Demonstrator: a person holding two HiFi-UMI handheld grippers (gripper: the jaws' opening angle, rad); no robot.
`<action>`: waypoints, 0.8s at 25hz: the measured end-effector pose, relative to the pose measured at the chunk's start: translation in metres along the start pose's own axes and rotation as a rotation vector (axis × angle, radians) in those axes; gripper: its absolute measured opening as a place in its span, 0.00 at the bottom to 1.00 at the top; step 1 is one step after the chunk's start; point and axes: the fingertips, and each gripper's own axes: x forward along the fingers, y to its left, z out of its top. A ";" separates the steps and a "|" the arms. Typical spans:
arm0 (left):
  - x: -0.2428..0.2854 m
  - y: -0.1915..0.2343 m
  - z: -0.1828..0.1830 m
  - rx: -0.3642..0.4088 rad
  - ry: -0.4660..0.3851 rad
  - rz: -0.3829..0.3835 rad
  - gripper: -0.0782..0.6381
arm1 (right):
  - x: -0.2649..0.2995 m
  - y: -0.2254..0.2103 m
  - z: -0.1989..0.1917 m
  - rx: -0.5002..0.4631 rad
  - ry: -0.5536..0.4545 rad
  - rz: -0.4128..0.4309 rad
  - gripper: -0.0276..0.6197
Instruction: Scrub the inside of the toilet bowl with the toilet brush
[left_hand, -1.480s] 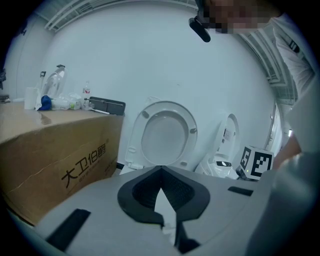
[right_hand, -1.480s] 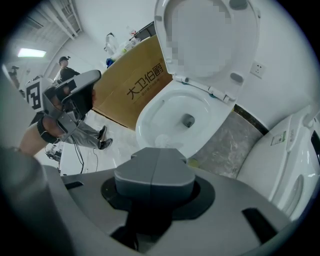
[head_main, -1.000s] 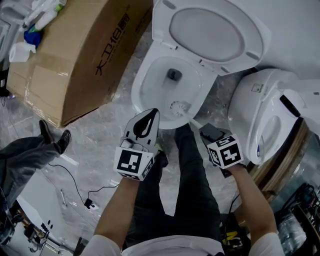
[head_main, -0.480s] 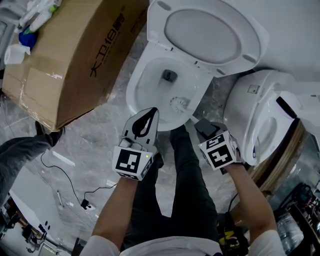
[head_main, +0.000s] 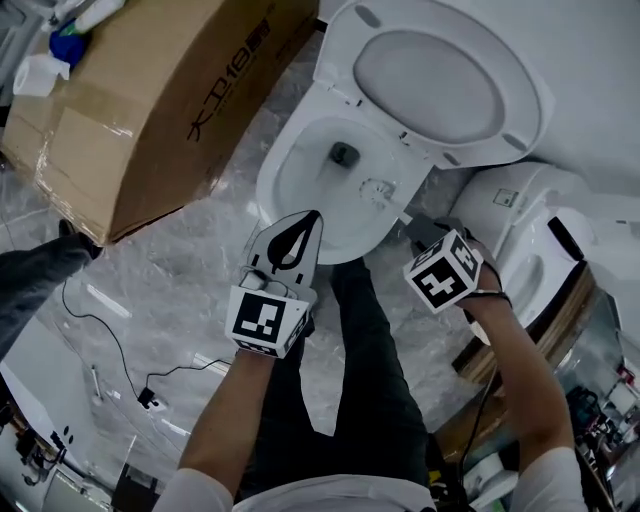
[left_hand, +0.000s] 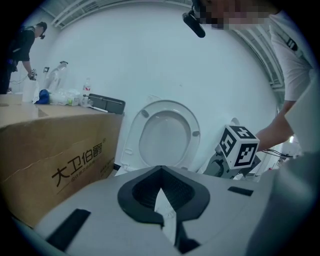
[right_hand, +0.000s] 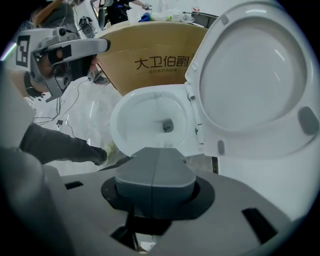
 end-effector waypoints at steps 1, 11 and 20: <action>0.000 0.001 -0.001 -0.006 0.000 0.002 0.12 | -0.001 -0.005 0.001 -0.015 0.007 -0.010 0.29; 0.015 -0.001 -0.004 -0.026 -0.019 0.003 0.12 | 0.005 -0.035 0.017 -0.108 0.035 -0.088 0.28; 0.019 0.001 -0.001 -0.045 -0.036 0.028 0.12 | 0.001 -0.045 0.036 -0.436 0.065 -0.211 0.28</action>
